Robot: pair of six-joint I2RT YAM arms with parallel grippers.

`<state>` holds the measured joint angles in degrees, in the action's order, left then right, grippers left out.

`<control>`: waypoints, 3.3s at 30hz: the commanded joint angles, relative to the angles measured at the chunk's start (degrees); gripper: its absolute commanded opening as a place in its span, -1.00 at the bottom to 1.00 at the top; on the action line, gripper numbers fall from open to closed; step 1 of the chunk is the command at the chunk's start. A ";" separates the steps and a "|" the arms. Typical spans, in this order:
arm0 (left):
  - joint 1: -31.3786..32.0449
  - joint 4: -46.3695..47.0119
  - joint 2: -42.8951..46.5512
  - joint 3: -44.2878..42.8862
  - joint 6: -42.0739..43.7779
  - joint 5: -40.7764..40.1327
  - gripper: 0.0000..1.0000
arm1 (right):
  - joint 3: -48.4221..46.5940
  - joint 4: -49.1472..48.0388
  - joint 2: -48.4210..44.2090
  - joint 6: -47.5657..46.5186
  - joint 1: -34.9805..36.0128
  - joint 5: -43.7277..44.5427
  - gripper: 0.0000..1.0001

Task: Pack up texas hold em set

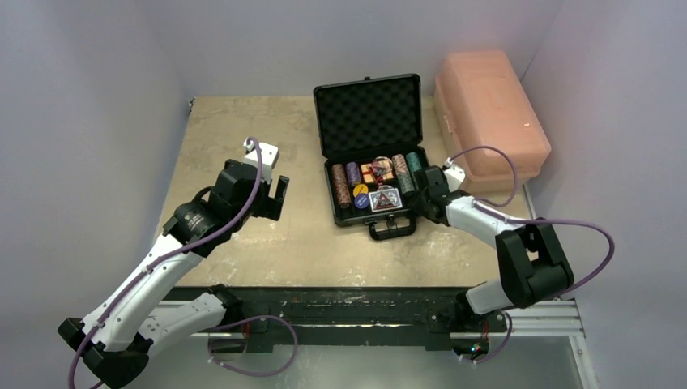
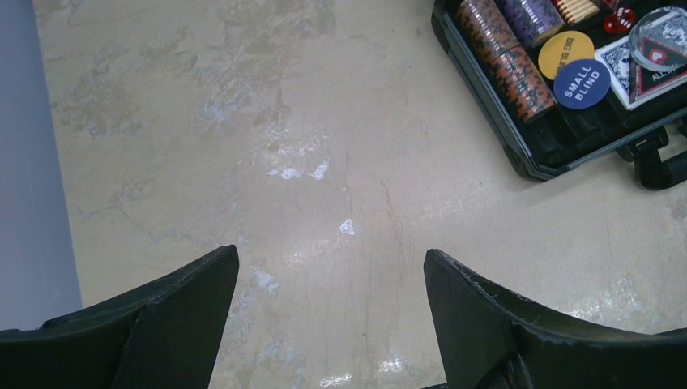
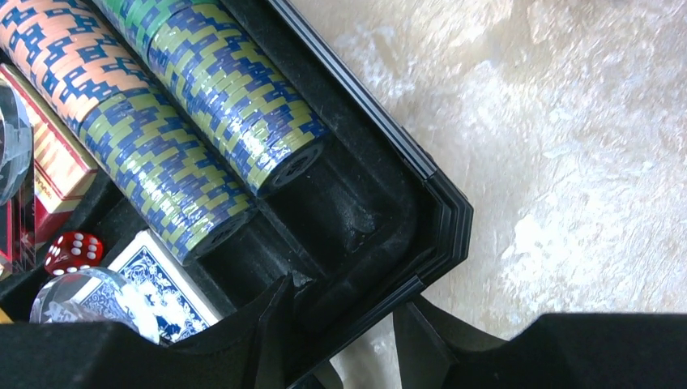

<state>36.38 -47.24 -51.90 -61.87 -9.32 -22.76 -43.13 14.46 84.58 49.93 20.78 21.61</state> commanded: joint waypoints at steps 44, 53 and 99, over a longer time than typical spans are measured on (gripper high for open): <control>-43.92 10.94 -6.62 -3.70 -7.70 18.39 0.91 | -16.72 -2.73 1.78 -26.07 18.63 -6.48 0.49; -51.83 10.77 -19.83 -13.43 -13.58 28.54 0.67 | -12.23 1.67 -8.67 -20.55 18.68 -4.63 0.68; -45.70 4.36 -34.70 -17.01 -9.78 47.15 -0.19 | -4.33 -8.71 -20.75 -20.76 19.38 -31.96 0.16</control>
<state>-12.10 -38.46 -89.36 -80.38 -20.36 19.62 -46.06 10.55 64.18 29.02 39.75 -6.22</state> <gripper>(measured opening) 0.401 0.592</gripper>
